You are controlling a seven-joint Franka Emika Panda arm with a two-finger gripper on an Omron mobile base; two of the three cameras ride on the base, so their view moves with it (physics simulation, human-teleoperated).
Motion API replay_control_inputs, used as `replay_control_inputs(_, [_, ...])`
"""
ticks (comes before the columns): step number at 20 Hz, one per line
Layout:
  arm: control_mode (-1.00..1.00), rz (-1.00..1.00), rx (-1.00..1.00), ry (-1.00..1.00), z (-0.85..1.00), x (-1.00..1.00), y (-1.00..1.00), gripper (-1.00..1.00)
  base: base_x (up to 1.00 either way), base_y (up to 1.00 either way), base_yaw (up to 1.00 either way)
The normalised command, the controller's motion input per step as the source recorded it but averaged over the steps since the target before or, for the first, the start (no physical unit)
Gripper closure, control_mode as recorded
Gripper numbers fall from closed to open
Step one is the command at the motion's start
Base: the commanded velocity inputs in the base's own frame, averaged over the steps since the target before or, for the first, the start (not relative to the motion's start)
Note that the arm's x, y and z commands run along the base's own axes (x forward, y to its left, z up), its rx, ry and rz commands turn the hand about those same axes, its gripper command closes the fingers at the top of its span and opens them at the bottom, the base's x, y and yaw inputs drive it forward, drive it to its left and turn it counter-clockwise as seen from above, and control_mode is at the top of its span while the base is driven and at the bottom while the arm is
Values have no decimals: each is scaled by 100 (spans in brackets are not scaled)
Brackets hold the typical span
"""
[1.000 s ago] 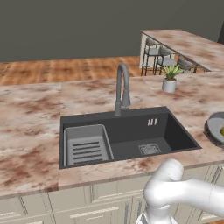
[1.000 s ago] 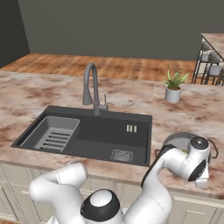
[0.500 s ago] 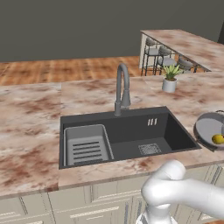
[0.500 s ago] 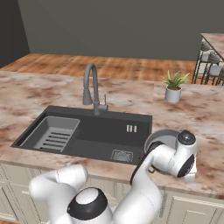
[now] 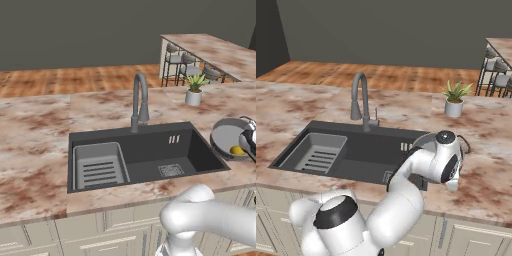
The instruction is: Dump the lemon from the pot into the sink. Then turn on the water and wash the lemon. Then turn off the water and put the lemon back in the pot.
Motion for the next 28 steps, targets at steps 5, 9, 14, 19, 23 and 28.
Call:
replay_control_inputs(5, [-100,-9,-3,9,49,17,36,100,0,0,0])
replay_control_inputs(9, [-100,-8,-5,9,47,17,34,100,0,0,0])
replay_control_inputs(14, [-100,-4,-2,5,46,6,18,100,0,0,0])
replay_control_inputs(19, [-100,-1,0,0,51,0,6,100,0,0,0])
replay_control_inputs(23, [-100,-2,0,0,55,6,6,100,0,0,0])
replay_control_inputs(28, [-100,0,-2,0,39,11,18,100,0,0,0])
